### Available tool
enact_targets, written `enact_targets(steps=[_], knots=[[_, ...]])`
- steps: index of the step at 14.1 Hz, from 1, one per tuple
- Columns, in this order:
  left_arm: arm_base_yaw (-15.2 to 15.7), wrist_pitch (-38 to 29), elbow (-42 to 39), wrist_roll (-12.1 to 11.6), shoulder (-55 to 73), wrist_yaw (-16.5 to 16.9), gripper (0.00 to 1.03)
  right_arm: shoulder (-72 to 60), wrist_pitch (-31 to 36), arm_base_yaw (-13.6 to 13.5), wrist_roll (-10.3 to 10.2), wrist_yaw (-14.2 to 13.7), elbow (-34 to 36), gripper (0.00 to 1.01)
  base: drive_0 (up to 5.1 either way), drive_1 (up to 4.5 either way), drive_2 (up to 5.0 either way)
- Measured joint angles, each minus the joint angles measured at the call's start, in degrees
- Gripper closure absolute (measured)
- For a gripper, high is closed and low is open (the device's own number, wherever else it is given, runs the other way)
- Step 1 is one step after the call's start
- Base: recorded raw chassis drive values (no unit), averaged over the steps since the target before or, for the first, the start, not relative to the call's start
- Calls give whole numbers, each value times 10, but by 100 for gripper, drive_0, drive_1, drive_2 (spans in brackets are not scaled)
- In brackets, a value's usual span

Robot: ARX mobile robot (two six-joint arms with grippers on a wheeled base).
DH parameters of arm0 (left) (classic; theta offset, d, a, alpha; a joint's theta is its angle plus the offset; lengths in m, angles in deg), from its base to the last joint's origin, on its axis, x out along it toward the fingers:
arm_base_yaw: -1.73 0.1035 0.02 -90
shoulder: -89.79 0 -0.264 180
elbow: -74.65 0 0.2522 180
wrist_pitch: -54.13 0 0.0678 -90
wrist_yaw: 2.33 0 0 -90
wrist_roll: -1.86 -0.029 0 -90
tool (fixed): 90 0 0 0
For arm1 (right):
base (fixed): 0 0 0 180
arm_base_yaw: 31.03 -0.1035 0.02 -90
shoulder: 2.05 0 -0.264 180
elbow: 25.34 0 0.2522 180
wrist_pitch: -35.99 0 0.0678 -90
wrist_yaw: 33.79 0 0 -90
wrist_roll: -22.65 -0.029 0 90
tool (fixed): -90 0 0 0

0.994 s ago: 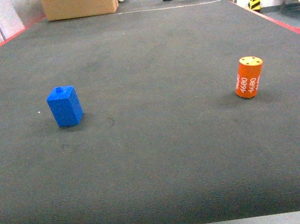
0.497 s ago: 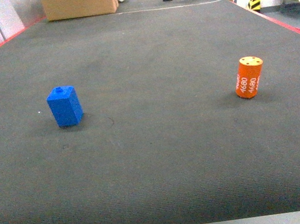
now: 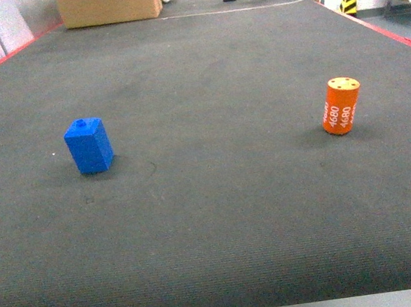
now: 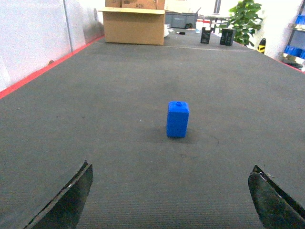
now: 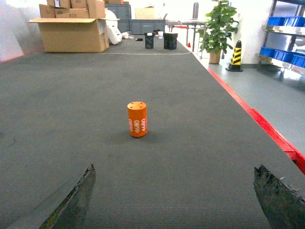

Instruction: Sort blue parts and orange caps into right shelf containers

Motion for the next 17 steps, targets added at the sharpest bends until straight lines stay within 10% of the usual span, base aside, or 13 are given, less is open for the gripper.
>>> enact_targets(steps=[17], knots=[[0, 0, 0, 0, 0, 0, 5, 0, 0, 0, 0, 0, 0, 3, 0, 0, 0]])
